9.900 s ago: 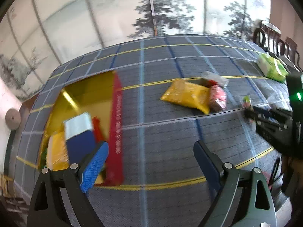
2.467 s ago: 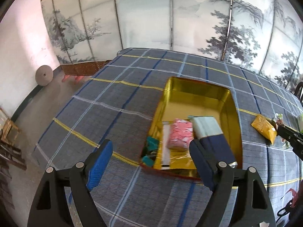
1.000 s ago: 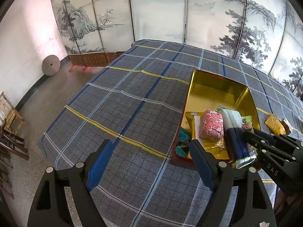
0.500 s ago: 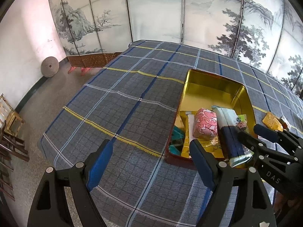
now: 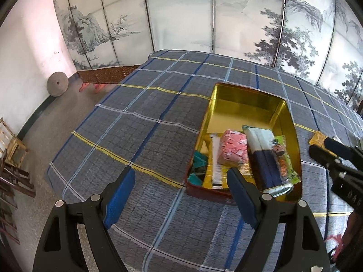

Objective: Organize snacks
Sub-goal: 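Lower the stick snack into the tin and open the right gripper, then grasp the clear bag of dark granules with the right gripper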

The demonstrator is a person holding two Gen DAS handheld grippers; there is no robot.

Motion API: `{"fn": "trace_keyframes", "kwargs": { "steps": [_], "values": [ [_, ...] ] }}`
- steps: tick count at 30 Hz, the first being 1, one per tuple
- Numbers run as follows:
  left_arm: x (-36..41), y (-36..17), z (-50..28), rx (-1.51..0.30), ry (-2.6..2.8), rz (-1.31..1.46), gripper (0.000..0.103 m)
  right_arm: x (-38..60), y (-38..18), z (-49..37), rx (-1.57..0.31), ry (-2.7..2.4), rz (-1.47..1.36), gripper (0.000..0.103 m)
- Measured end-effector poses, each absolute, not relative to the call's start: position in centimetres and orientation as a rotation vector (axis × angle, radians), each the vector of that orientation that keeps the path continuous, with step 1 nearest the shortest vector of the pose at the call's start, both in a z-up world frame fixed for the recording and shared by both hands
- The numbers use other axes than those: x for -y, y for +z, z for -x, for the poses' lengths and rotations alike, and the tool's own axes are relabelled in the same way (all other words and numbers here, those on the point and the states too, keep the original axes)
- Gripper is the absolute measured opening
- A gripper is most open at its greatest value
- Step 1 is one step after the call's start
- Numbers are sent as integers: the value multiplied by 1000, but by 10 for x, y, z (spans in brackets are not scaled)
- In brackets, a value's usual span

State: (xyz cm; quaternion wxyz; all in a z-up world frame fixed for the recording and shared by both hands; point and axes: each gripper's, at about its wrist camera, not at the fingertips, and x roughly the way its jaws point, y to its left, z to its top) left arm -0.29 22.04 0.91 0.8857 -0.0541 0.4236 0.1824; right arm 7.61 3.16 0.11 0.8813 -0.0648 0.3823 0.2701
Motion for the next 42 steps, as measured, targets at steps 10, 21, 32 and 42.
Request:
{"fn": "trace_keyframes", "kwargs": {
  "steps": [10,21,32,42],
  "values": [
    [-191,9,-11,-899,335,63,80,84,-8,-133,-821,334,104,57],
    [-151,11,-34,-920,297,-11,80,152,-40,-185,-902,381,185,57],
    [-112,9,-57,-945,264,-82,80,158,-68,-202,-926,490,245,57],
    [-82,2,-69,-963,207,-111,80,152,-74,-191,-921,519,140,36]
  ]
}}
